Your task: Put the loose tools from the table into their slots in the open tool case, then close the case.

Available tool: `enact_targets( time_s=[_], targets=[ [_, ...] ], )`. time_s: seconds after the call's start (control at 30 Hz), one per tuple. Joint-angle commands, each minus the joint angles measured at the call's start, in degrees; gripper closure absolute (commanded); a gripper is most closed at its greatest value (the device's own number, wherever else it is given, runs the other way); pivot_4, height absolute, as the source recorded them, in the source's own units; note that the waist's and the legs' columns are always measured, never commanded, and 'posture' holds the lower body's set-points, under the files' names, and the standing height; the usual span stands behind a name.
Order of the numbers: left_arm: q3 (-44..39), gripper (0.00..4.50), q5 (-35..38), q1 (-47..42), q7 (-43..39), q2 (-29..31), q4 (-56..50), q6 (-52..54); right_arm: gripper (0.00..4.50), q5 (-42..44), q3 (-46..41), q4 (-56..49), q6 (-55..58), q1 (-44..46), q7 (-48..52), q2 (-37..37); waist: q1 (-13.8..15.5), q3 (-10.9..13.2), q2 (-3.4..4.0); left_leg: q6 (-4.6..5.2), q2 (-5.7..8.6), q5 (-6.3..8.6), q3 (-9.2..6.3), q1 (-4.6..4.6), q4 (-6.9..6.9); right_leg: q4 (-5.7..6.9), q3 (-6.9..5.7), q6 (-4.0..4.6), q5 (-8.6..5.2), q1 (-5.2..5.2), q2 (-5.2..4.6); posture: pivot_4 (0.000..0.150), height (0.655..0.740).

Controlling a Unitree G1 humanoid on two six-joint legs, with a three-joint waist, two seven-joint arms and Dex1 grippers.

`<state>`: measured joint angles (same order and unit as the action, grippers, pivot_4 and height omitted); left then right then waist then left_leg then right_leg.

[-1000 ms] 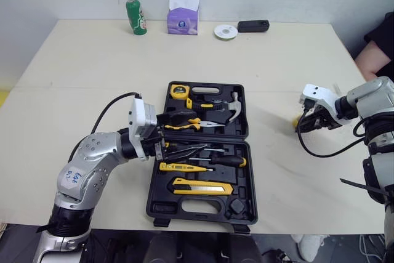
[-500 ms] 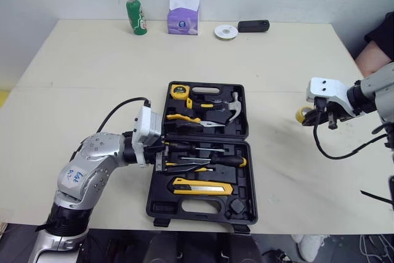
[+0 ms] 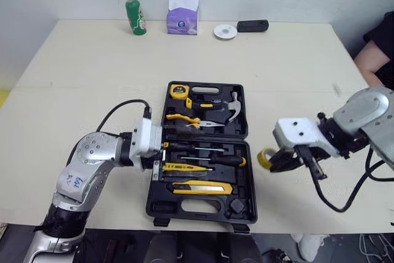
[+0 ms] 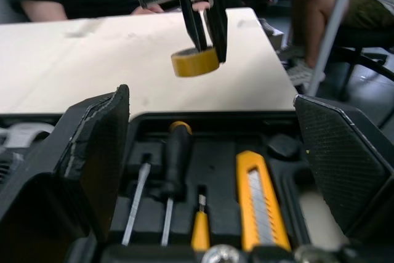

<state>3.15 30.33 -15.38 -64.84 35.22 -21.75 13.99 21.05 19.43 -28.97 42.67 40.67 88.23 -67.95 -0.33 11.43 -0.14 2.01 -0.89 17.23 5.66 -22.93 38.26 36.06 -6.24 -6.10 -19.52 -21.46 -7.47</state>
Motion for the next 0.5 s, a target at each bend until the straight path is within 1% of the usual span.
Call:
enact_targets(
  time_s=[0.03,0.1,0.2,0.27,0.4,0.5],
  targets=[
    [0.18,0.0,-0.75,1.61,-1.44,1.35,-1.53,-1.85,4.44,4.18,-1.12,-6.82,3.56,-1.28,-0.29,0.56,0.19,0.0,0.0,0.0,0.0,0.0,-0.03,-0.01,0.0,-0.01,-0.02,0.0,0.0,0.0,0.0,0.15,0.74],
    [0.28,0.0,-1.4,2.65,-1.83,1.95,-1.5,-2.51,4.44,4.24,-0.13,-8.51,4.03,-1.9,-1.31,1.52,0.44,0.0,-0.01,0.0,0.03,0.0,-0.11,-0.03,0.08,-0.05,-0.07,0.01,0.0,0.01,-0.04,0.15,0.74],
    [-0.81,0.0,-1.97,5.31,-3.42,3.48,-0.99,-4.77,4.44,3.99,3.05,-10.25,5.97,-1.24,-3.36,4.88,0.26,-0.06,-0.11,0.06,0.07,0.02,-0.14,-0.04,0.21,-0.06,-0.05,0.0,0.01,0.07,-0.11,0.15,0.74],
    [-0.89,0.0,-2.02,6.07,-3.92,4.25,-1.23,-4.97,4.44,3.77,3.69,-10.85,5.82,-1.51,-3.24,5.04,0.2,-0.05,-0.1,0.06,0.06,0.02,-0.16,-0.05,0.21,-0.04,-0.06,0.0,0.01,0.05,-0.1,0.15,0.74],
    [-2.26,0.0,0.19,8.72,-3.51,6.1,-4.09,-3.06,4.44,3.82,7.75,-12.67,7.16,-2.19,-4.5,7.65,0.17,-0.06,-0.1,0.06,0.04,0.02,-0.18,-0.08,0.18,-0.05,-0.08,0.01,0.01,0.02,-0.1,0.15,0.74],
    [-2.8,0.0,1.62,10.54,-3.35,6.81,-6.35,-2.21,4.44,2.02,10.03,-11.61,6.51,-2.68,-5.52,8.77,0.14,-0.06,-0.1,0.06,0.05,0.02,-0.18,-0.08,0.22,-0.04,-0.08,0.01,0.01,0.03,-0.1,0.15,0.74]
  ],
)
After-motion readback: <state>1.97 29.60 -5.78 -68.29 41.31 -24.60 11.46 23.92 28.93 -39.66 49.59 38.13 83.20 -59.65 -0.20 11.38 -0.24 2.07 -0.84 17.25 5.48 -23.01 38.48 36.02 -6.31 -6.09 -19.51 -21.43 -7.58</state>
